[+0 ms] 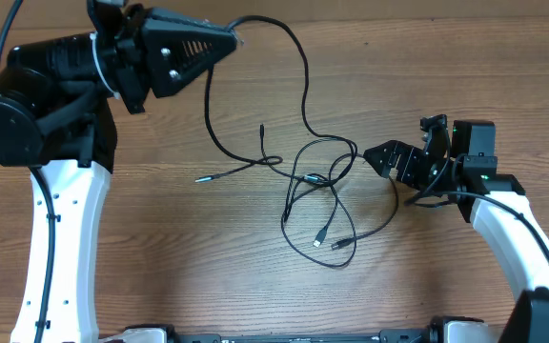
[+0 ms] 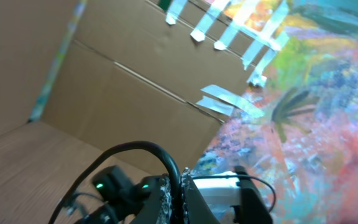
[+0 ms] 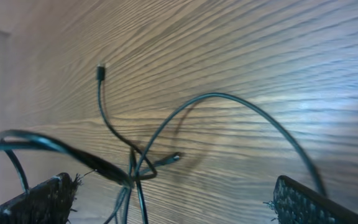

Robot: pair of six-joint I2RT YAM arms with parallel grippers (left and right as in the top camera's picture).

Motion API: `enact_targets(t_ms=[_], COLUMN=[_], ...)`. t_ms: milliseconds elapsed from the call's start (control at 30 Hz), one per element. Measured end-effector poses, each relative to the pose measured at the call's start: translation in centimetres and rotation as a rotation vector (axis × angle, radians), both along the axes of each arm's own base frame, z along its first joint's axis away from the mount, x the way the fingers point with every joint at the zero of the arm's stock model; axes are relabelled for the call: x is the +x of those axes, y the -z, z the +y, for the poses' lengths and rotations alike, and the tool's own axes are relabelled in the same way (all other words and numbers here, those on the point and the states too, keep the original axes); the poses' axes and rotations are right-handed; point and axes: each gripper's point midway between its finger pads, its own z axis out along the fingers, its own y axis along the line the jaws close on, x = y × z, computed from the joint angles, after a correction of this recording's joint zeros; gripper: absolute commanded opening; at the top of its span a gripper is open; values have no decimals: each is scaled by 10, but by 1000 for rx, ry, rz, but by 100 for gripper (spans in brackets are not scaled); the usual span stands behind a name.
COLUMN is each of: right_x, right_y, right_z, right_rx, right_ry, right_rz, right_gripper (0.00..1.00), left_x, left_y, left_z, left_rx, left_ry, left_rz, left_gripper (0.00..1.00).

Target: Untangle cables

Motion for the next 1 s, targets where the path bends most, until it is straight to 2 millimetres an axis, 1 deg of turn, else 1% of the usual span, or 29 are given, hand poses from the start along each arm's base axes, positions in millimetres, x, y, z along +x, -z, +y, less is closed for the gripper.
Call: enact_targets(t_ms=[133,333,400,467,600,667,833,933,1000], right_x=[-1,-4,-4,-3,1,5,13,18,17], right_y=[4,2,1,1,4,8,20,28,36], right_z=[9,14,14,14,8,3,-6,-9,-8], right_rx=[52,85,89,89,50,21,-30,-44,-46], right_ry=[-34,-55,-58,-58,-33,-14,19,29,28], right_rz=[17,22,20,15,9,6,6,10,31], right_gripper=[100,100,100,100,100,100,100,100,100], left_x=[-10,-11,-14,-22,-37,-42,-48,-51,-54], left_y=[-2,-3,-3,-3,-7,-10,-16,-24,-31], left_z=[-10,-12,-16,-26,-46,-52,-60,-60,-59], left_rx=[-2,-6,-6,-8,-28,-46,-84,-102,-112], left_ry=[36,42,61,100,175,196,218,220,221], left_rz=[-9,-9,-8,-5,18,25,39,43,33], left_gripper=[4,4,4,4,4,4,4,4,4])
